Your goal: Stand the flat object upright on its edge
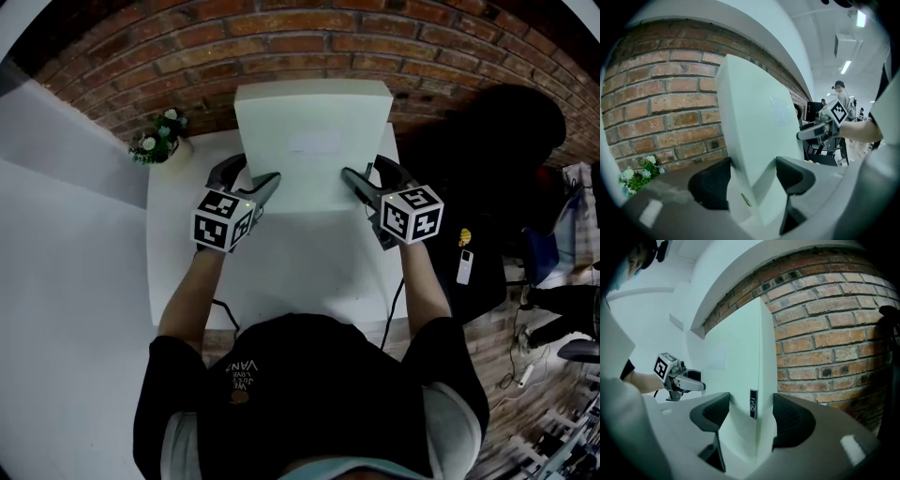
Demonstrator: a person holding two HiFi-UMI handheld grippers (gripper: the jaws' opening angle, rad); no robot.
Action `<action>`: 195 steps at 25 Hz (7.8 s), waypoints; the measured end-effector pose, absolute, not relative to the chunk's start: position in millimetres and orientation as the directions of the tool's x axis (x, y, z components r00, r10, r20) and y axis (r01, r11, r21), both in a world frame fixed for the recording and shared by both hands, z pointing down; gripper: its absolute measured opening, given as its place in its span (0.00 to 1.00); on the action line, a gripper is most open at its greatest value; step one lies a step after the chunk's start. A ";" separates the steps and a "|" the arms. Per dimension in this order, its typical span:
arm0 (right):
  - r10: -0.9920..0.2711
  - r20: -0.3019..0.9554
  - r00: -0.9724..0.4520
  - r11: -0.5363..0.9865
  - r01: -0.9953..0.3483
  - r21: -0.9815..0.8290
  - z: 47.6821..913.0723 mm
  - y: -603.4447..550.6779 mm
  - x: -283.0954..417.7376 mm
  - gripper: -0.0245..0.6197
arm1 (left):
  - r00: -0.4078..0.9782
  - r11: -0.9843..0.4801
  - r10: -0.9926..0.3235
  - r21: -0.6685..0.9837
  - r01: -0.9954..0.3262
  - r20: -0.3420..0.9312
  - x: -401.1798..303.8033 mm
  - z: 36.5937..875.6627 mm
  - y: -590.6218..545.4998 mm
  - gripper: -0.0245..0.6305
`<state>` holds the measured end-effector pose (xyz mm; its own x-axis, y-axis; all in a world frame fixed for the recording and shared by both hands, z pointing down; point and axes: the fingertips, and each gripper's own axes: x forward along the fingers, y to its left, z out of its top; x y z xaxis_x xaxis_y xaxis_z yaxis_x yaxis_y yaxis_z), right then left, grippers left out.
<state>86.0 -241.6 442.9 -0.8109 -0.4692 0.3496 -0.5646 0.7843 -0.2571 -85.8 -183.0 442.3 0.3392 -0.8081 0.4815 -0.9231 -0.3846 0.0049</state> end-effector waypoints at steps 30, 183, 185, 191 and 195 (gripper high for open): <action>-0.530 0.383 -0.756 0.757 -0.626 -0.186 477.7 -364.4 128.0 0.48 | 0.336 -0.410 -0.854 -0.115 -0.905 0.398 -48.0 481.6 -314.5 0.50; -0.909 0.235 -0.344 0.302 -0.933 -0.196 454.0 -42.9 112.3 0.03 | 0.629 -0.630 -0.748 0.071 -0.774 0.211 -82.5 472.7 -46.1 0.04; -0.909 0.237 -0.342 0.300 -0.934 -0.195 455.7 -43.1 111.6 0.03 | 0.624 -0.626 -0.750 0.071 -0.777 0.217 -84.6 475.3 -46.1 0.04; -0.910 0.240 -0.338 0.297 -0.935 -0.191 459.2 -46.2 111.2 0.03 | 0.613 -0.614 -0.758 0.075 -0.786 0.223 -88.1 478.7 -46.4 0.04; -0.908 0.240 -0.343 0.299 -0.933 -0.201 461.8 -47.6 109.0 0.03 | 0.613 -0.613 -0.756 0.076 -0.786 0.230 -88.9 480.5 -46.2 0.04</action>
<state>109.0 -47.6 461.8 -0.3431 -0.9081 0.2401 -0.9327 0.2991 -0.2015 -88.9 -46.2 480.5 0.6125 -0.7564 0.2296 -0.7860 -0.6135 0.0760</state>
